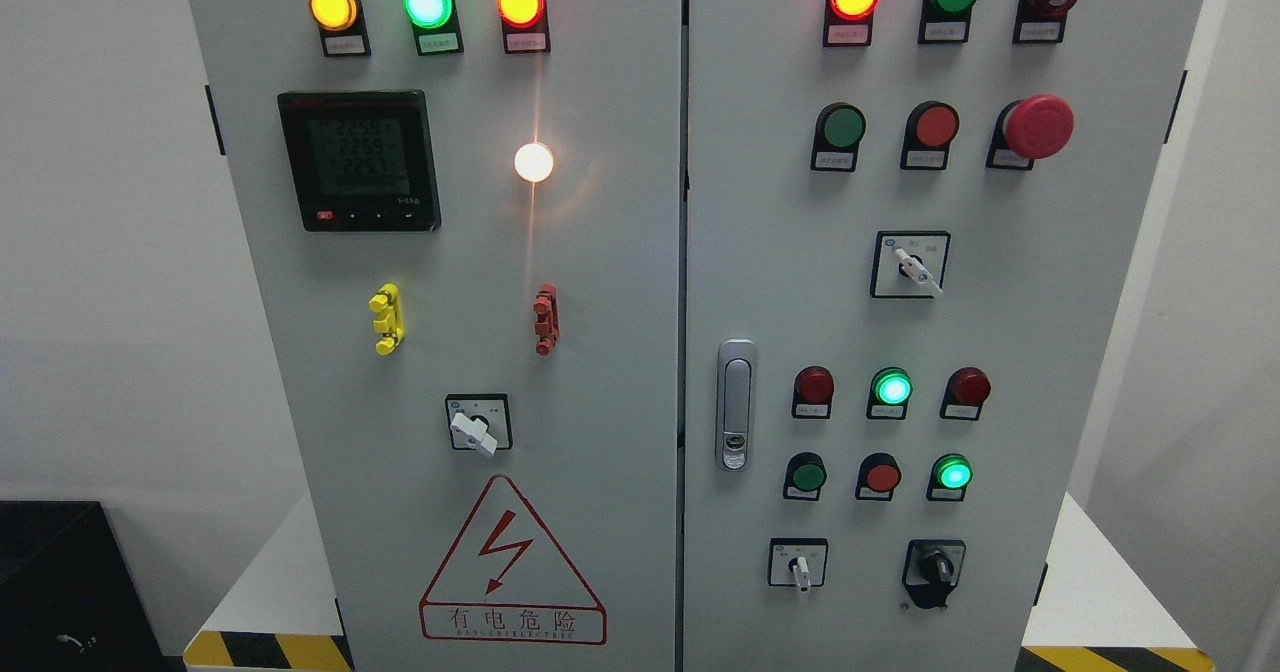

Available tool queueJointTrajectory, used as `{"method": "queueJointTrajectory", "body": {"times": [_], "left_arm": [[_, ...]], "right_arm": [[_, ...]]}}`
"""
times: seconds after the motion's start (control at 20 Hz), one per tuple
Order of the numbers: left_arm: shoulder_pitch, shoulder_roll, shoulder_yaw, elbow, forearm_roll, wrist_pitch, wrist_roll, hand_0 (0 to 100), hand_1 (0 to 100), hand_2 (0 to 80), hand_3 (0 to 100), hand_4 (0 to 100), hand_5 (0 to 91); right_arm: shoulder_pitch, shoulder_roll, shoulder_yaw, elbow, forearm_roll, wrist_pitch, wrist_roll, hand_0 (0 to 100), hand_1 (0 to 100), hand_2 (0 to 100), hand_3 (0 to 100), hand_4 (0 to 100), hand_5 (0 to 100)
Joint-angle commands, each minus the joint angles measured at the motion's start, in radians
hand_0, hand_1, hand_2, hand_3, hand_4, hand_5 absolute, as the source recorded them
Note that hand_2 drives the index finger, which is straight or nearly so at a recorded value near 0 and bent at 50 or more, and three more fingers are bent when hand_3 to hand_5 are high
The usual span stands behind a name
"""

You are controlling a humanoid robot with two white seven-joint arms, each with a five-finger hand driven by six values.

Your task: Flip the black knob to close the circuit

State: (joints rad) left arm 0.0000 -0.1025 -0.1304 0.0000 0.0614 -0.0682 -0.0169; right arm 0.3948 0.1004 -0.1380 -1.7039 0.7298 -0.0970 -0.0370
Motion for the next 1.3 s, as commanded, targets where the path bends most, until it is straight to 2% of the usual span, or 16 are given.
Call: {"method": "queueJointTrajectory", "body": {"times": [0.0, 0.2, 0.3, 0.35, 0.7, 0.9, 1.2, 1.25], "left_arm": [[0.021, 0.000, 0.000, -0.023, 0.000, -0.001, 0.000, 12, 56, 0.0, 0, 0, 0.0], [0.021, 0.001, 0.000, -0.023, 0.000, -0.001, 0.000, 12, 56, 0.0, 0, 0, 0.0], [0.021, 0.000, 0.000, -0.023, 0.000, -0.001, 0.000, 12, 56, 0.0, 0, 0, 0.0], [0.021, 0.000, 0.000, -0.023, 0.000, -0.001, 0.000, 12, 56, 0.0, 0, 0, 0.0], [0.021, 0.000, 0.000, -0.023, 0.000, -0.001, 0.000, 12, 56, 0.0, 0, 0, 0.0], [0.021, 0.000, 0.000, -0.023, 0.000, -0.001, 0.000, 12, 56, 0.0, 0, 0, 0.0], [0.021, 0.001, 0.000, -0.023, 0.000, -0.001, 0.000, 12, 56, 0.0, 0, 0, 0.0], [0.021, 0.001, 0.000, -0.023, 0.000, -0.001, 0.000, 12, 56, 0.0, 0, 0, 0.0]], "right_arm": [[-0.033, 0.004, 0.001, -0.181, 0.132, 0.025, 0.014, 0, 2, 84, 99, 90, 99], [-0.063, 0.004, 0.008, -0.204, 0.212, 0.077, 0.022, 0, 2, 84, 100, 90, 99], [-0.083, 0.005, 0.008, -0.217, 0.243, 0.104, 0.058, 0, 1, 84, 100, 90, 100], [-0.097, 0.005, 0.008, -0.217, 0.255, 0.118, 0.063, 0, 1, 84, 100, 90, 100], [-0.177, 0.012, 0.006, -0.218, 0.379, 0.147, 0.081, 0, 1, 84, 100, 91, 100], [-0.208, 0.012, 0.018, -0.244, 0.408, 0.235, 0.129, 0, 1, 84, 100, 91, 100], [-0.286, 0.012, 0.072, -0.232, 0.513, 0.325, 0.143, 0, 1, 83, 100, 91, 100], [-0.290, 0.012, 0.087, -0.232, 0.516, 0.348, 0.158, 0, 1, 83, 100, 91, 100]]}}
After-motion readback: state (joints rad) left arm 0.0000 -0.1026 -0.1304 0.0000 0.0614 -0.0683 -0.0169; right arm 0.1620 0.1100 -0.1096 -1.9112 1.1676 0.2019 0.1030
